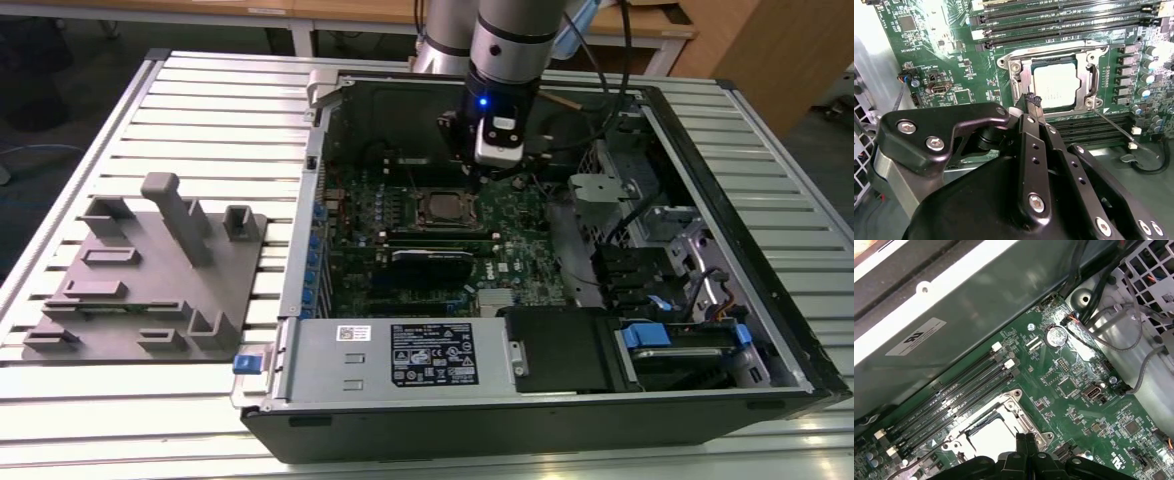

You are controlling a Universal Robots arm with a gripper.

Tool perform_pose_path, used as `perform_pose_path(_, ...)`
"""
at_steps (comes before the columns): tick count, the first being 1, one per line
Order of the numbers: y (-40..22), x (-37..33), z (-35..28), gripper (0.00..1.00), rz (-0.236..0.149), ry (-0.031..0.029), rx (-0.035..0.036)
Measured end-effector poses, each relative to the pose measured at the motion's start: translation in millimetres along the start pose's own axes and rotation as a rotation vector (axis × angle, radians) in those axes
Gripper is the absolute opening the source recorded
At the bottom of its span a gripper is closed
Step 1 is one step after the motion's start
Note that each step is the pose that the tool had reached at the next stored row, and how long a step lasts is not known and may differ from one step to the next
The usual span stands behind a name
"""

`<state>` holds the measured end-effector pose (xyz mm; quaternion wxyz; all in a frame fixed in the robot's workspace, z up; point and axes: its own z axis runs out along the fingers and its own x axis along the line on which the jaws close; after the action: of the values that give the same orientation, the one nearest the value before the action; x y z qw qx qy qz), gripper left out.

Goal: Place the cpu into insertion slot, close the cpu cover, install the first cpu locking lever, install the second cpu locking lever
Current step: 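Close the cpu cover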

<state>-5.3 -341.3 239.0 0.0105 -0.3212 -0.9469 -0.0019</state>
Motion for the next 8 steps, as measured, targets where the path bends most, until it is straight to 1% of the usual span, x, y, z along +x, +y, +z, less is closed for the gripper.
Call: perform_pose_path(8, 0.0, 0.0, 0.0, 0.11, -0.037, -0.0001, 0.0007)
